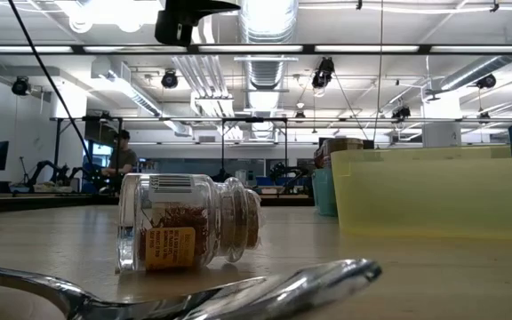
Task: Pick & Place Food Item
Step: Put the yellow noodle pack into the blue bin
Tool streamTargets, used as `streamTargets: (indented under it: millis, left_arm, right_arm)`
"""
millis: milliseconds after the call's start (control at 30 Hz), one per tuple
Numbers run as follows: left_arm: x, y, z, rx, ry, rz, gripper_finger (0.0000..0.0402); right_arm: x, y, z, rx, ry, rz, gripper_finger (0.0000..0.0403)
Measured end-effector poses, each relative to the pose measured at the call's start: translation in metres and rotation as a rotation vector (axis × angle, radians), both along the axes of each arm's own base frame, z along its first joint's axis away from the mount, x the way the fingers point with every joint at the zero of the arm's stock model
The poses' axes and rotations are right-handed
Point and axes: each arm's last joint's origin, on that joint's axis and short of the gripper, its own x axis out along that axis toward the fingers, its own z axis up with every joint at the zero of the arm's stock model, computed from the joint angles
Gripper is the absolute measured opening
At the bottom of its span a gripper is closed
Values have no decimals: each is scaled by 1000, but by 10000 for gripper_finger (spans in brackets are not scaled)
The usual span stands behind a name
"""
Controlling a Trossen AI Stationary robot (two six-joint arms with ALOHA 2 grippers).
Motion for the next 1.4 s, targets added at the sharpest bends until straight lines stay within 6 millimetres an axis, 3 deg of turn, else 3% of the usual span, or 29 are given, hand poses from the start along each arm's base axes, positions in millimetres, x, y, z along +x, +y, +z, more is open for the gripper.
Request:
streamTargets:
  millis: [167, 467, 800, 1100, 1400]
  left_arm:
    - [0, 0, 0, 1, 1, 2, 287]
    - [0, 1, 0, 0, 2, 4, 287]
    - [-1, 1, -2, 1, 23, 4, 287]
    - [-1, 1, -3, 1, 31, 4, 287]
    - [-1, 1, -3, 1, 31, 3, 287]
  right_arm:
    - [-1, 14, -14, -1, 64, 42, 12]
    - [8, 33, -15, 109, -54, 97, 12]
    - [16, 43, -47, 129, -29, 135, 12]
    - [14, 41, -70, 94, 7, 136, 12]
    - [2, 27, -113, 46, 206, 40, 12]
